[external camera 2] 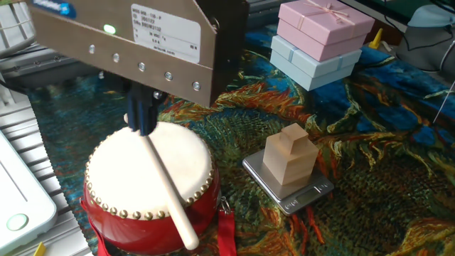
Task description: Play the drum
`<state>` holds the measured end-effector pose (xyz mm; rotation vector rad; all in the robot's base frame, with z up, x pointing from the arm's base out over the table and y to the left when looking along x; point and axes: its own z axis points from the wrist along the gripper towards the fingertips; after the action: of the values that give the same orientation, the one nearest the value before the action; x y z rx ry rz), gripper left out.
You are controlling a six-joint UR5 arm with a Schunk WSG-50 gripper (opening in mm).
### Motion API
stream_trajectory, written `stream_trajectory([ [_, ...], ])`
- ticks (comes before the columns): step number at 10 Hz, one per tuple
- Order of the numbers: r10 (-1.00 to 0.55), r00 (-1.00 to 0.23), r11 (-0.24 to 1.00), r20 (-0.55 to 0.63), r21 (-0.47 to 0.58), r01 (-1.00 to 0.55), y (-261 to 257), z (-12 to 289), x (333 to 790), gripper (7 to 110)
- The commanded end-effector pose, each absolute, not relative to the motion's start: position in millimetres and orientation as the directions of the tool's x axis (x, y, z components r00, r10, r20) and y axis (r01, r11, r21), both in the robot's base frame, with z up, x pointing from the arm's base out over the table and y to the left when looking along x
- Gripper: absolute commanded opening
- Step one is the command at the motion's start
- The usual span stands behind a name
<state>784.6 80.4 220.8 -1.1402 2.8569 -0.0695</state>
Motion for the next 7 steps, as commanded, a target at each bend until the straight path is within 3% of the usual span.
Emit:
stream_trajectory([
  [1,-0.89,-0.452,0.457,-0.07,-0.17,-0.873,81.2,219.5,814.7,7],
  [5,-0.91,-0.408,0.415,-0.073,-0.149,-0.898,87.1,215.1,810.2,7],
  [7,-0.911,-0.404,0.412,-0.085,-0.187,-0.892,86.9,214.7,819.2,7],
])
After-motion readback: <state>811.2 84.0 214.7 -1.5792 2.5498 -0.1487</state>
